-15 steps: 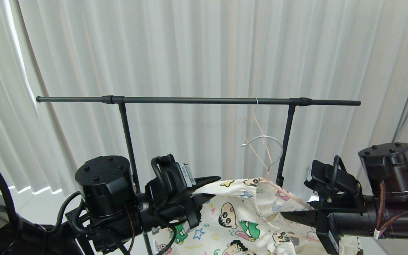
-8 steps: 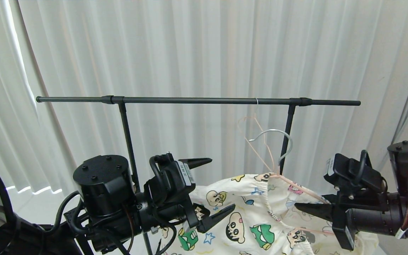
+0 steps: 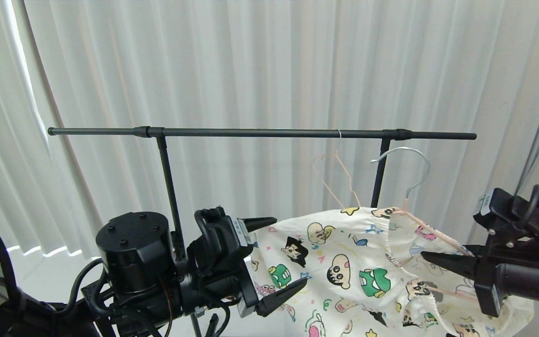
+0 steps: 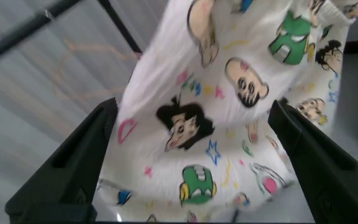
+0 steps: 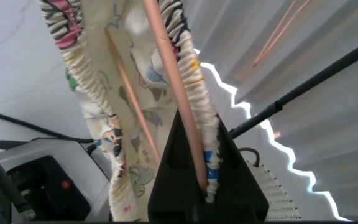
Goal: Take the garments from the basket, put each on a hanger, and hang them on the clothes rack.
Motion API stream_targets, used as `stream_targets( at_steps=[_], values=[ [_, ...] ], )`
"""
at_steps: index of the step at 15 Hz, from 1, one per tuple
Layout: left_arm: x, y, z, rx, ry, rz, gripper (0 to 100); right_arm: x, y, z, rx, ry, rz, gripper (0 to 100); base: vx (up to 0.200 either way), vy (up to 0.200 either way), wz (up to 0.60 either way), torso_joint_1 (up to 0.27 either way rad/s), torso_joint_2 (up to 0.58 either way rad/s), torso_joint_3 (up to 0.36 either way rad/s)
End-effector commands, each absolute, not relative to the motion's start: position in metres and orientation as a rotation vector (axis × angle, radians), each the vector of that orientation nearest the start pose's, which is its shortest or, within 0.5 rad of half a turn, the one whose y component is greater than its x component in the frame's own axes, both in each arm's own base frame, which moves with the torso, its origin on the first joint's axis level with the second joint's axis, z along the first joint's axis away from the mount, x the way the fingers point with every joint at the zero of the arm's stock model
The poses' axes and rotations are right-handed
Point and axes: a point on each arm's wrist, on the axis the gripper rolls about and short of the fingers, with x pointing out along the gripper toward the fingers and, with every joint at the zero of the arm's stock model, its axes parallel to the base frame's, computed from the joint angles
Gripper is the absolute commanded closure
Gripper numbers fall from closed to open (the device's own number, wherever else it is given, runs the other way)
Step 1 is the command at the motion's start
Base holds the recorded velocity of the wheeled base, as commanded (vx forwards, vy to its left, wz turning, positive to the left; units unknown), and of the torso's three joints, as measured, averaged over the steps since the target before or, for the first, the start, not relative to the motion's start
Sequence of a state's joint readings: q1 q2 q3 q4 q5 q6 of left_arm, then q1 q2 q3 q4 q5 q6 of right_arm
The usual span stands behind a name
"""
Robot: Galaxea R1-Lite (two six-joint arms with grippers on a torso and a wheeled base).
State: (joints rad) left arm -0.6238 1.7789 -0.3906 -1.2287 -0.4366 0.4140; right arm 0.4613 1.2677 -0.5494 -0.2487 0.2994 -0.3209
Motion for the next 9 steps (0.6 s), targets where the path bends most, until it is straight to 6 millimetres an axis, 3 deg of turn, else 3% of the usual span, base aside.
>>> stream_targets(
  at_steps=[1, 4, 9],
  values=[
    [0.210, -0.151, 0.104, 0.348, 0.054, -1.047, 0, 0.148, 0.079, 0.186, -0.339, 0.321, 0.806, 100, 0.000, 0.000, 0.00, 0.000, 0.00, 0.000],
    [0.208, -0.126, 0.084, 0.327, 0.187, -0.981, 0, 0.139, 0.075, 0.188, -0.342, 0.292, 0.804, 100, 0.000, 0.000, 0.00, 0.000, 0.00, 0.000],
    [0.226, -0.125, 0.065, 0.278, 0.278, -0.945, 0, 0.135, 0.077, 0.190, -0.363, 0.267, 0.836, 100, 0.000, 0.000, 0.00, 0.000, 0.00, 0.000]
  ],
)
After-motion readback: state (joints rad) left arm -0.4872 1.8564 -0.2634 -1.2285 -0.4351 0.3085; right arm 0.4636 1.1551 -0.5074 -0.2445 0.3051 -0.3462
